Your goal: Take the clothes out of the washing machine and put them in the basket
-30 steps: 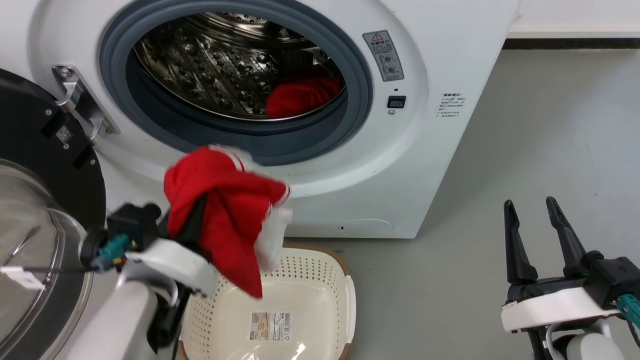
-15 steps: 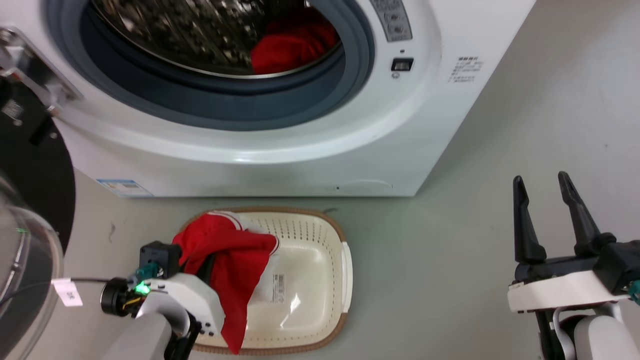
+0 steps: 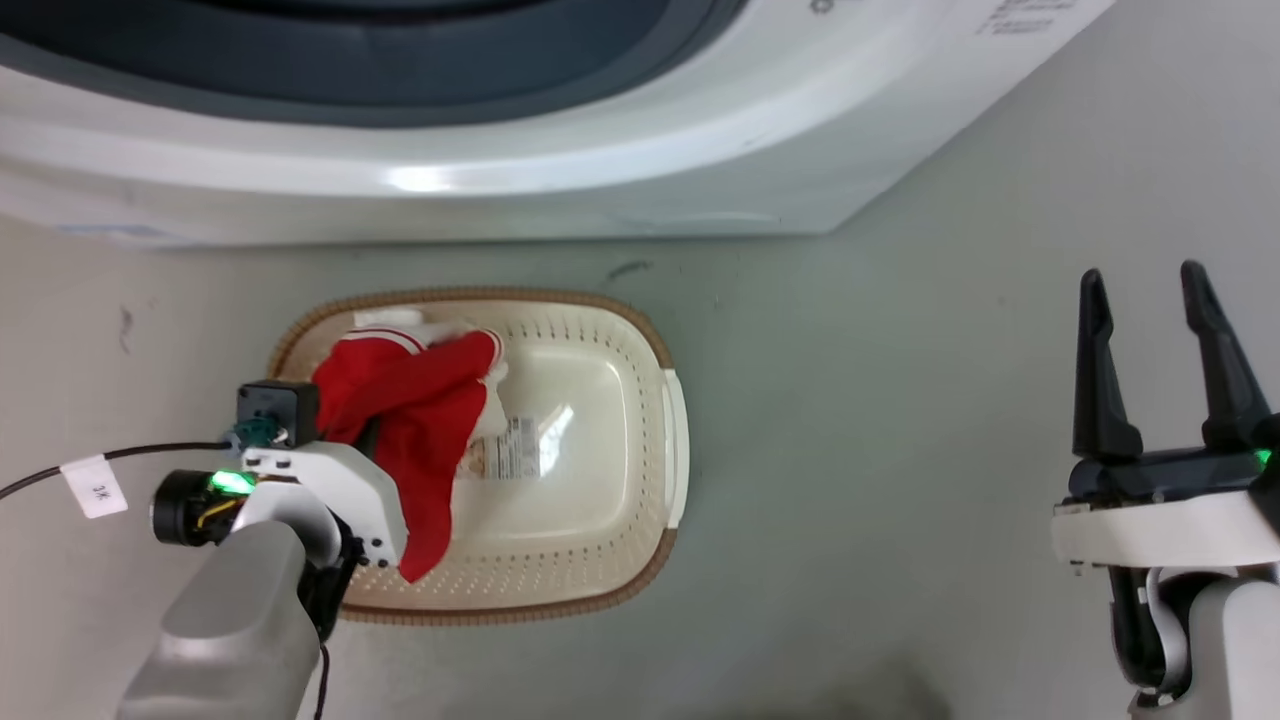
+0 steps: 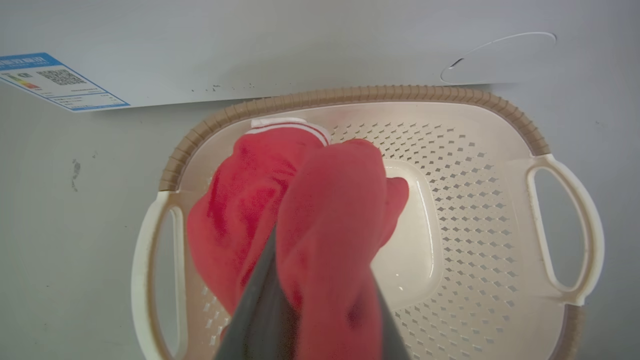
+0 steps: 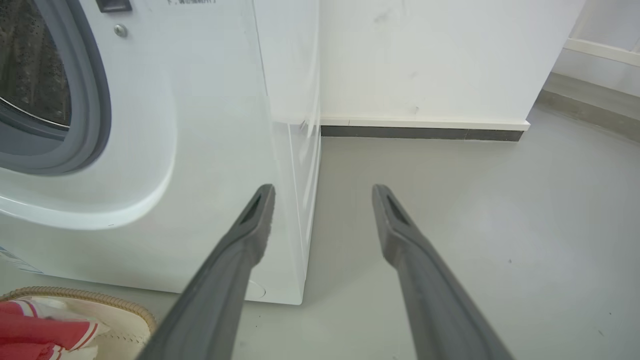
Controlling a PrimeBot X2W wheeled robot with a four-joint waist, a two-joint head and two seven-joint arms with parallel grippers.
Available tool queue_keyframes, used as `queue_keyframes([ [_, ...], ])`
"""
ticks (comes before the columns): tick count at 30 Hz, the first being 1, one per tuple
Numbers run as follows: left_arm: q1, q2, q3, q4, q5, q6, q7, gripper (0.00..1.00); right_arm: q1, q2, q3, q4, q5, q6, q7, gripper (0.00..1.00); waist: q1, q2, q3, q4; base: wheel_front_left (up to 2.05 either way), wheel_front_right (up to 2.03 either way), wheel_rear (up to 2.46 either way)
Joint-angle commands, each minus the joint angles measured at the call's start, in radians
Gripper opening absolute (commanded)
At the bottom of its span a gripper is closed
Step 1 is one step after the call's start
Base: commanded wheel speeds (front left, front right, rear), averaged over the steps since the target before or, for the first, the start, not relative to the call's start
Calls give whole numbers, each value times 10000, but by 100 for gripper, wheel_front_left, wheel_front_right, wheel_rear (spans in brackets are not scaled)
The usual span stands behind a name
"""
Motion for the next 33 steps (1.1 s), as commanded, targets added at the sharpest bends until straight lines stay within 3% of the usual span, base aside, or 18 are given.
queue_keyframes([
  [1, -354, 3, 34, 222, 34, -33, -25, 0, -224, 5, -28, -137, 49, -7, -24, 100, -2, 0, 867, -191, 0, 0, 0],
  [15, -2102, -158, 171, 1511, 34, -60, -24, 0, -590, 5, -546, -1214, 667, -7, -24, 100, -2, 0, 2880, -299, 0, 0, 0],
  [25, -2630, -441, 169, 1887, 96, -62, -25, 0, -585, 5, -664, -1678, 463, -7, -24, 100, -2, 0, 3446, -187, 0, 0, 0],
  [26, -2678, -438, 132, 1893, 200, 26, -25, 66, -599, 7, -653, -1640, 439, -7, -24, 100, -2, 0, 3438, -163, 0, 0, 0],
  [27, -2604, -510, 58, 1972, 245, 30, -25, 100, -624, 7, -611, -1598, 404, -7, -24, 100, -2, 0, 3386, -142, 0, 0, 0],
  [33, -2143, -458, 262, 1662, 318, 157, -25, 100, -674, 5, -464, -1228, 425, -7, -24, 100, -2, 0, 2731, -109, 0, 0, 0],
])
